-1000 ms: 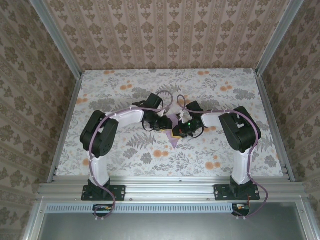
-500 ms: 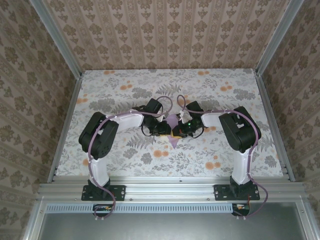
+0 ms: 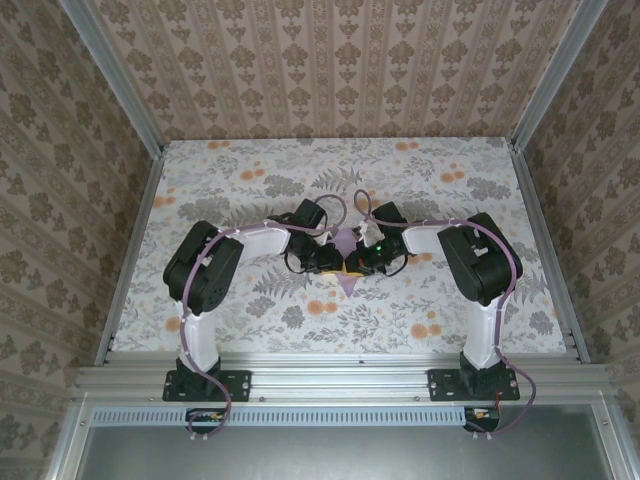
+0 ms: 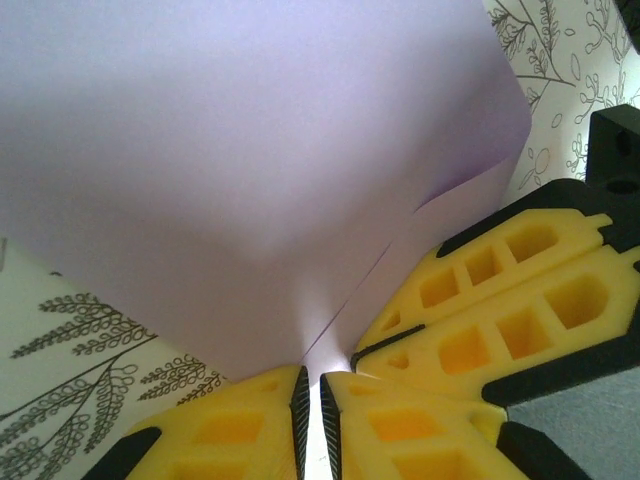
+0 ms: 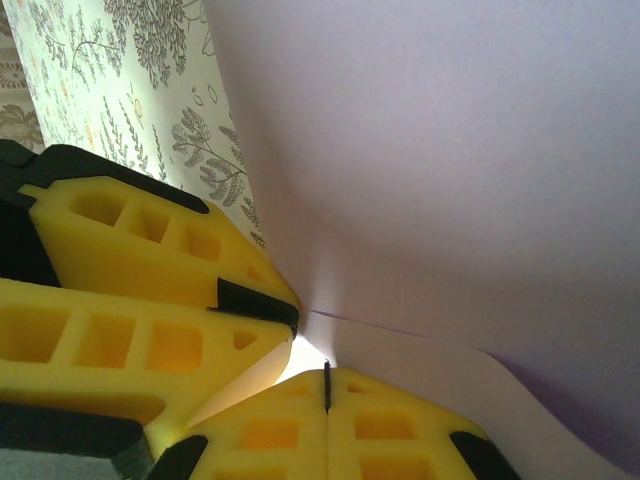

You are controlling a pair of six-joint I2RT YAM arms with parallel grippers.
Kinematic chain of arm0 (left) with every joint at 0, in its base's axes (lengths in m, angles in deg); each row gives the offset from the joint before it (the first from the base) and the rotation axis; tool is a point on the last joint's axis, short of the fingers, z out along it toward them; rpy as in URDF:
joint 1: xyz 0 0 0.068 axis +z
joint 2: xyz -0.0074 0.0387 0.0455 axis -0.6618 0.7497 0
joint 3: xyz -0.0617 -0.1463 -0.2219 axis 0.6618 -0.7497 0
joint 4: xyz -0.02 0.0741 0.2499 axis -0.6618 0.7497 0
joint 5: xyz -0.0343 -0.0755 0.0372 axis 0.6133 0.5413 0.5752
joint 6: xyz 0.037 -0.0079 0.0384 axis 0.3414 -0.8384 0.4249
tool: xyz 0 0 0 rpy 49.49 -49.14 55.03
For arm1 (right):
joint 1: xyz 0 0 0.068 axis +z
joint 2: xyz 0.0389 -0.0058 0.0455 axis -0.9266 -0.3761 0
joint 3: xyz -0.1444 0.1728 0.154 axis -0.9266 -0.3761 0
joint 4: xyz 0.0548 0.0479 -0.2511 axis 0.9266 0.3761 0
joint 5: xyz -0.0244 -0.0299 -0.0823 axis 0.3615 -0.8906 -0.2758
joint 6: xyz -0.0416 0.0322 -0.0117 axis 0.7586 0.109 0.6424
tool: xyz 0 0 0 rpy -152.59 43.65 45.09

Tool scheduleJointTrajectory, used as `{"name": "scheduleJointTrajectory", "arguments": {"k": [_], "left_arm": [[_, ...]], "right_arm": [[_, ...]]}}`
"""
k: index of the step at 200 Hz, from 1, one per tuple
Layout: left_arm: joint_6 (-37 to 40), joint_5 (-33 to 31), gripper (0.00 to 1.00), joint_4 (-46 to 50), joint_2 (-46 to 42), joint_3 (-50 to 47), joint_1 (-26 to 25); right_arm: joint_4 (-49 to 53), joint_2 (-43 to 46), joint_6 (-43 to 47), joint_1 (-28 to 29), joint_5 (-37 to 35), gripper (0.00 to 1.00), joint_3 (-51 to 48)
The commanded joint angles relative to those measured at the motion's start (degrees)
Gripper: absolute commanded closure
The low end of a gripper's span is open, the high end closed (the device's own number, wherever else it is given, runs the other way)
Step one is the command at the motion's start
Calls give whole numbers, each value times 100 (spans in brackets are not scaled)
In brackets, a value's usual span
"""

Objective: Fold a paper plane with a square sheet of paper (pick it up from the middle)
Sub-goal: Third fold the triangle at the center of the table.

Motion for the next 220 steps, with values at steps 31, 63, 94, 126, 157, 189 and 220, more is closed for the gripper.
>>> {"name": "scheduleJointTrajectory", "arguments": {"k": [31,63,94,126,157,189,220], "left_arm": [[248,-320,79,401,313,107,-45],[364,-481,79,566,474,122,-72],[497,-626,79,748,629,168,-103],[546,-607,79,768,743,169,-112],[606,-676,79,819,812,176,-116],[643,-729,79,874,849,198,-116],[659,-738,79,911,860,203,-123]], "right_arm": [[71,5,-95,81,77,100,-50],[29,225,-179,66,72,96,-72],[39,491,-230,19,80,94,-130],[-162,718,-392,0,150,92,-342],[-307,851,-548,11,195,93,-569],[-482,812,-662,125,203,94,-781],[-633,672,-734,226,184,94,-863]]}}
